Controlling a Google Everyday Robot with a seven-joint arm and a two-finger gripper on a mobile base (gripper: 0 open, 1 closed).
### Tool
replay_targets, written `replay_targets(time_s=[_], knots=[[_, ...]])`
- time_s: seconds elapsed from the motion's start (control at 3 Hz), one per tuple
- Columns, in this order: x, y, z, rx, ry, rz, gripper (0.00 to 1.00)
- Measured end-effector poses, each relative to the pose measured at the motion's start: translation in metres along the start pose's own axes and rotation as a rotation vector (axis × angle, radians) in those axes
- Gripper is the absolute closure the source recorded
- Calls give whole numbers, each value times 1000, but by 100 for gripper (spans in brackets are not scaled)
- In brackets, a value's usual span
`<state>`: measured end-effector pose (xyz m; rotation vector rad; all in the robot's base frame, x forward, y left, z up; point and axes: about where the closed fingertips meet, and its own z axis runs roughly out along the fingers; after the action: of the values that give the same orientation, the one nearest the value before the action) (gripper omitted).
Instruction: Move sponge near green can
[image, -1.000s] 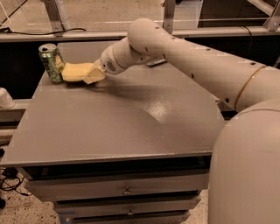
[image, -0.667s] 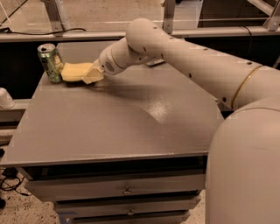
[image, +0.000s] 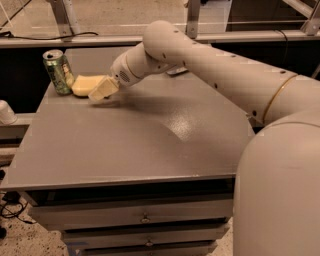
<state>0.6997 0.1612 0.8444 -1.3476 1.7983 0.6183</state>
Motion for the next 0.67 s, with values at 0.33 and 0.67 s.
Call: replay_targets(time_s=[0.33, 0.67], knots=[[-4, 5, -1, -17, -5, -9, 0], [0, 13, -13, -40, -54, 8, 0]])
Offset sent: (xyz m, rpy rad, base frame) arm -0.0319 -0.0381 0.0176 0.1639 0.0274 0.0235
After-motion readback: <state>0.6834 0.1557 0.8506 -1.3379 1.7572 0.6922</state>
